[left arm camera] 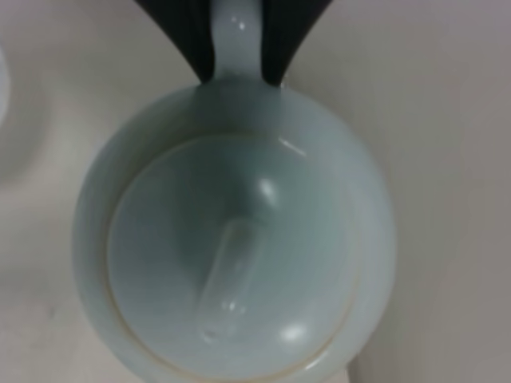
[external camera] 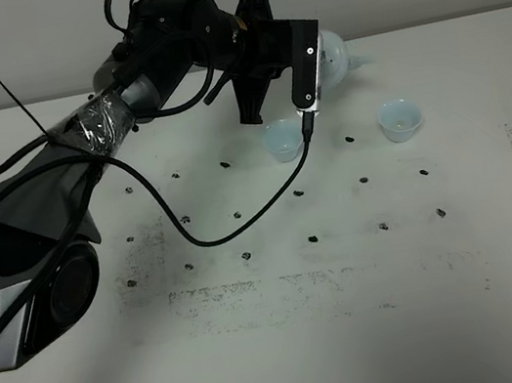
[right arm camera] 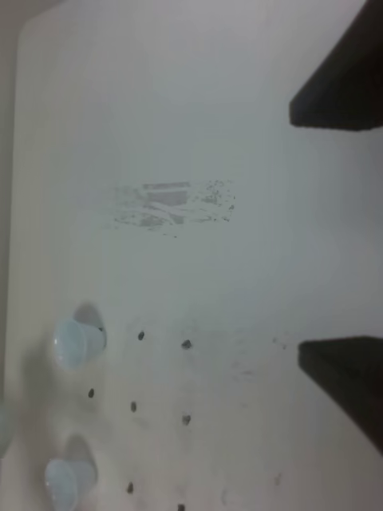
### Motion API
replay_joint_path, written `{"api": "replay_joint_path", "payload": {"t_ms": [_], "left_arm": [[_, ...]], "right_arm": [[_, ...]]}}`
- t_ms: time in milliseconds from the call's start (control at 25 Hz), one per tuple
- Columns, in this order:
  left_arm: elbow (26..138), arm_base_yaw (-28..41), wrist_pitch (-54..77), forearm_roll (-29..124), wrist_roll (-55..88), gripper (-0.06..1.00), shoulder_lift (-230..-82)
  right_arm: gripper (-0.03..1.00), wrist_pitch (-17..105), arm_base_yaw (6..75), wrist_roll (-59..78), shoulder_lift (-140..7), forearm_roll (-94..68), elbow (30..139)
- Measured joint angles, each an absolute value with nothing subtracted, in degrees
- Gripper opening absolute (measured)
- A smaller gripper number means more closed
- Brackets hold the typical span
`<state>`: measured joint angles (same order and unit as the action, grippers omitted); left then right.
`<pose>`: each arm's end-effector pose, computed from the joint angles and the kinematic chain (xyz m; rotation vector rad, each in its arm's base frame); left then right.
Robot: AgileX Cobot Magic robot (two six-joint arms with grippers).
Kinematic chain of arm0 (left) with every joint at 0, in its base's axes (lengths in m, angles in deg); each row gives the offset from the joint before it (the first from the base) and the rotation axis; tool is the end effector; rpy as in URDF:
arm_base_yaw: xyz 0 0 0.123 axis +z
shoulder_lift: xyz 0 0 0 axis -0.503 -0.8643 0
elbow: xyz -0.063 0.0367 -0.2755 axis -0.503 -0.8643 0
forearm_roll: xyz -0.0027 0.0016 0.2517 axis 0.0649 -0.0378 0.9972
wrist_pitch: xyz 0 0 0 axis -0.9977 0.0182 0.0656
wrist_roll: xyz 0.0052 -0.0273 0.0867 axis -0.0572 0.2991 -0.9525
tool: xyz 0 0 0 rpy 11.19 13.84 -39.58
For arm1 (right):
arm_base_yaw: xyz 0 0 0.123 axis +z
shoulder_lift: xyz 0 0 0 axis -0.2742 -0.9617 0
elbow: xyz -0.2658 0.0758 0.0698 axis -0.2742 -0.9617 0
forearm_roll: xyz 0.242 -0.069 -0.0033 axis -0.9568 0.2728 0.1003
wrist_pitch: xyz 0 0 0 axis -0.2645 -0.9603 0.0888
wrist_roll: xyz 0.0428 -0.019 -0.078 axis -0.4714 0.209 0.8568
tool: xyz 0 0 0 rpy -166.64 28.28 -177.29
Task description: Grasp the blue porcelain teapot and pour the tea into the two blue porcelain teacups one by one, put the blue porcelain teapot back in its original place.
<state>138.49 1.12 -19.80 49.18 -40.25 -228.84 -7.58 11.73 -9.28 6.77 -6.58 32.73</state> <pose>0.4993 -0.2898 0.1939 1.9012 1.2454 0.3558 -0.0055 0.0025 0.2753 0.0011 2.0492 -0.0590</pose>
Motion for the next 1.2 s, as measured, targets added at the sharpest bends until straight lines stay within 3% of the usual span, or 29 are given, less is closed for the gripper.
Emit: {"api": "replay_joint_path", "payload": {"t_ms": [1200], "left_arm": [[138.49,-1.74,-12.47,48.41,-51.50,0.04,-231.29]], "right_arm": [[0.57,-7.58,11.73,-9.28,6.77,-6.58,32.73]]}}
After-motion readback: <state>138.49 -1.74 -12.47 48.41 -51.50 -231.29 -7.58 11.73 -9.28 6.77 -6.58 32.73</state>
